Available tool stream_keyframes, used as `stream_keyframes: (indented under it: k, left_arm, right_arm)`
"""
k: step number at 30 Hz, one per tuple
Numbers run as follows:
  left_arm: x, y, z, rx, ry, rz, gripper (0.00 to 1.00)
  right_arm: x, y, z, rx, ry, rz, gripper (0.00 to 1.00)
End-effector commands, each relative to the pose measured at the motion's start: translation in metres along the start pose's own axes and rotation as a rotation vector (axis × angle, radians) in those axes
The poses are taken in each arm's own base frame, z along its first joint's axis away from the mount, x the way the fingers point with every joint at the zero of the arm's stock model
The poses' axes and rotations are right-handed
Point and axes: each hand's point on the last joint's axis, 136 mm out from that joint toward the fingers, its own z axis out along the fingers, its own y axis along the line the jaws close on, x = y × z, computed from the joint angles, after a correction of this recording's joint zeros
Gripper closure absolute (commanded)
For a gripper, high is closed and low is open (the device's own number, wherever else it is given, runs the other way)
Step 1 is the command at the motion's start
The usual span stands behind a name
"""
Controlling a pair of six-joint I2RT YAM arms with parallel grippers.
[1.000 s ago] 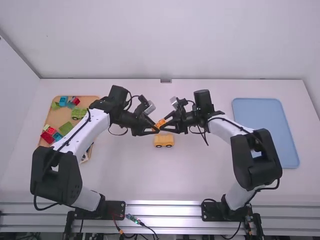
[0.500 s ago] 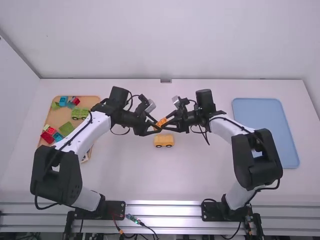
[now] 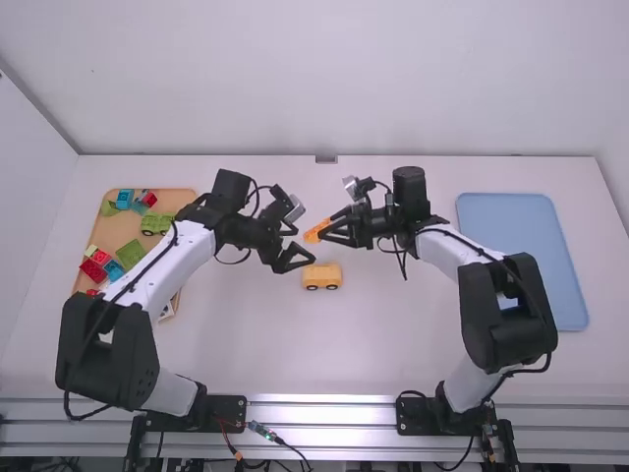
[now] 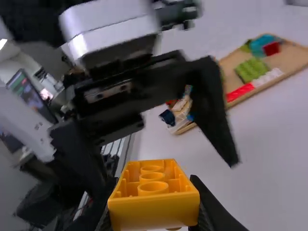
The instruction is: Assemble lego blocks to make yellow taxi
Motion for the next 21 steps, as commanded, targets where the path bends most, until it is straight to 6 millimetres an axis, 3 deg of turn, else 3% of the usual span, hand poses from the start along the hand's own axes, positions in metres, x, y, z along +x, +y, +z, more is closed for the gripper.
stream_keyframes:
  k: [1,7,10,13,21]
  left_arm:
    - [-0.032,0.004,-0.03,-0.142,-0.044,0.172,0.01]
    - [-0.052,0.0,-0.052,-0.243,-0.073,0.456,0.01]
    - [-0.056,0.0,-0.053,-0.266,-0.089,0.554,0.01]
    - [-0.055,0.002,-0.049,-0.267,-0.104,0.584,0.01]
    - [-0.036,-0.008,-0.026,-0.188,-0.19,0.758,0.01]
  right_arm:
    - [-0.017,-0.017,-0.015,0.126,-0.055,0.205,1.0]
    - [-0.019,-0.053,-0.044,0.308,-0.153,0.465,1.0]
    - [-0.014,-0.067,-0.059,0.365,-0.227,0.754,1.0]
    - [-0.01,-0.065,-0.061,0.338,-0.257,0.973,1.0]
    - [-0.02,-0.039,-0.041,0.173,-0.209,1.15,1.0]
